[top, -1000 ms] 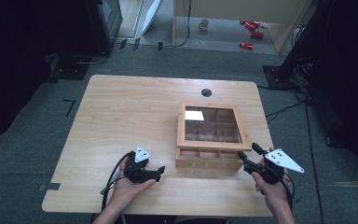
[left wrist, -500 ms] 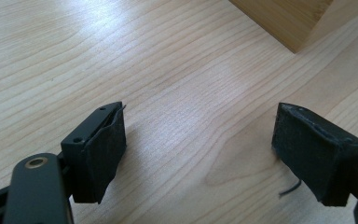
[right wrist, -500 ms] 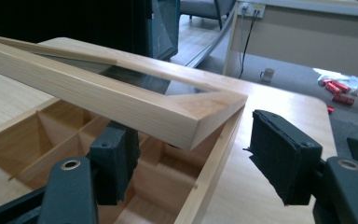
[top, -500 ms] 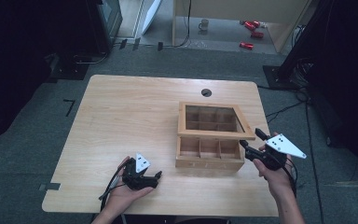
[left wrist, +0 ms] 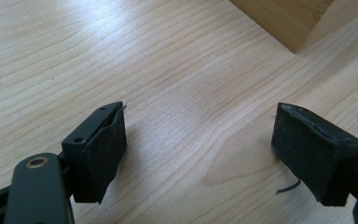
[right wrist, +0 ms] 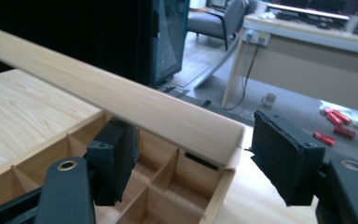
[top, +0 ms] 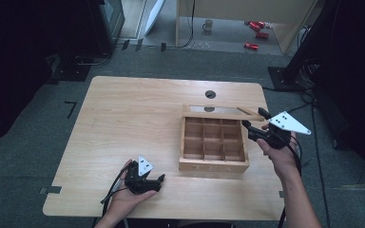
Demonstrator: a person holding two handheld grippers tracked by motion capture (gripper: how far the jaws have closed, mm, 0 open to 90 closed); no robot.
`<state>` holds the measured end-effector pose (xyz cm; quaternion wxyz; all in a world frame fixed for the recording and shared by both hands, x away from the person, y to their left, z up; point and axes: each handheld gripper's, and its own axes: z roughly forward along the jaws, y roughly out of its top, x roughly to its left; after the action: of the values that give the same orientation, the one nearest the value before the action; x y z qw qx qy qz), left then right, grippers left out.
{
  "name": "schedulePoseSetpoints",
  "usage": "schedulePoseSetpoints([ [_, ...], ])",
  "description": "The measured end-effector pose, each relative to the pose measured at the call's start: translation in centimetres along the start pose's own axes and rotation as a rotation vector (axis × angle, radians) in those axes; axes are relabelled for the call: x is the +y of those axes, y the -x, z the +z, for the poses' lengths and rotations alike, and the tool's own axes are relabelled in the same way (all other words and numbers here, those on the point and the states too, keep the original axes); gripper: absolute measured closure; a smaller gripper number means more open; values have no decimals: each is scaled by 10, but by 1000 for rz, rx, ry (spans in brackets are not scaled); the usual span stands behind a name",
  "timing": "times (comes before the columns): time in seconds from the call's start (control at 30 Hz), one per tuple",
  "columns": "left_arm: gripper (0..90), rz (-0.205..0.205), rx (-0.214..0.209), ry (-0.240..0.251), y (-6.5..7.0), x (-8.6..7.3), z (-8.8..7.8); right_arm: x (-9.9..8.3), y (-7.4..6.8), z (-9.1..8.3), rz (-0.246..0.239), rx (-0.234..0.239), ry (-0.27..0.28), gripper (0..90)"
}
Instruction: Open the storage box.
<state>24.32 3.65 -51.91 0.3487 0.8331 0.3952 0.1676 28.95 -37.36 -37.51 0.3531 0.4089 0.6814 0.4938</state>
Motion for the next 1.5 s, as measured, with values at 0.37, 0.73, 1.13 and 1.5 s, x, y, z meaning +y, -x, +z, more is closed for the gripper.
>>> schedulePoseSetpoints([
  [0.37, 184, 2, 0, -2, 0, 0, 0, 23, 30, 24, 23, 111, 51, 423],
  [0.73, 184, 4, -1, -3, 0, 0, 0, 33, 54, 37, 21, 147, 72, 537],
  [1.13, 185, 3, -1, -2, 0, 0, 0, 42, 59, 50, 102, 19, 76, 648],
  [1.5, 186, 4, -2, -3, 0, 0, 0, 52, 60, 69, 162, -71, 66, 658],
])
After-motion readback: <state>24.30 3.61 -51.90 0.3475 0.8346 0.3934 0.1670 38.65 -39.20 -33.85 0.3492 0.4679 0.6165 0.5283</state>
